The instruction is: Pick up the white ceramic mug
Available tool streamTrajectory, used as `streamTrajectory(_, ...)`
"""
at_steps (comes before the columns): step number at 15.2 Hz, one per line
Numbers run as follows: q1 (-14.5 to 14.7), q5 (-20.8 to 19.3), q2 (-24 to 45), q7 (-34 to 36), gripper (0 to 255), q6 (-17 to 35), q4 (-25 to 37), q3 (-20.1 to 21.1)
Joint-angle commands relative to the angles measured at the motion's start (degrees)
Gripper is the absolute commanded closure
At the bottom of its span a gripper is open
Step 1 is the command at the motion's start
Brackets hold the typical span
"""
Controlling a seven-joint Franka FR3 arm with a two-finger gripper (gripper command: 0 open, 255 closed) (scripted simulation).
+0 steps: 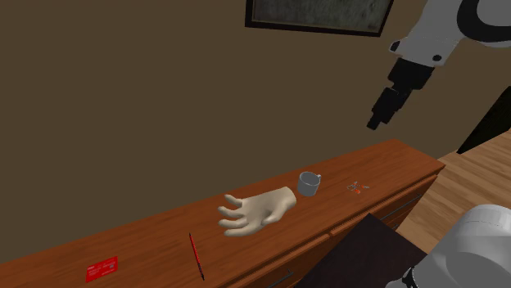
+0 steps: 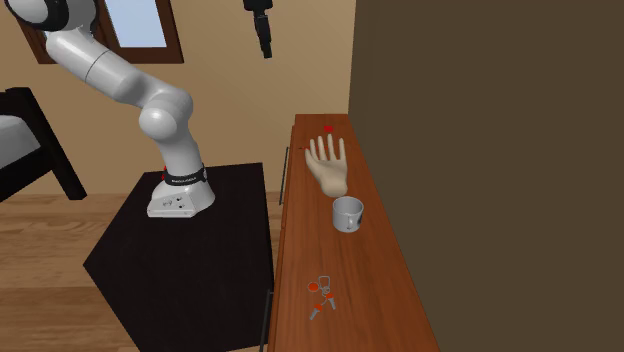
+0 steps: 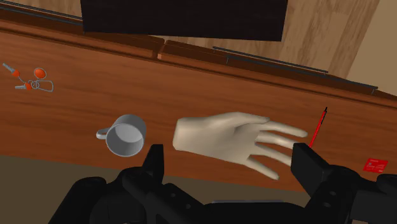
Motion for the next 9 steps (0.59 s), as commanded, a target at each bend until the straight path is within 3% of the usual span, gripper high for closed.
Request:
streamTrajectory(1, 0.0, 0.0, 0.0, 0.0, 0, 0.0, 0.0, 0.0)
streamTrajectory(9, -0.78, -1.92, 6.63, -2.49, 0, 14.8, -9.29, -0.96)
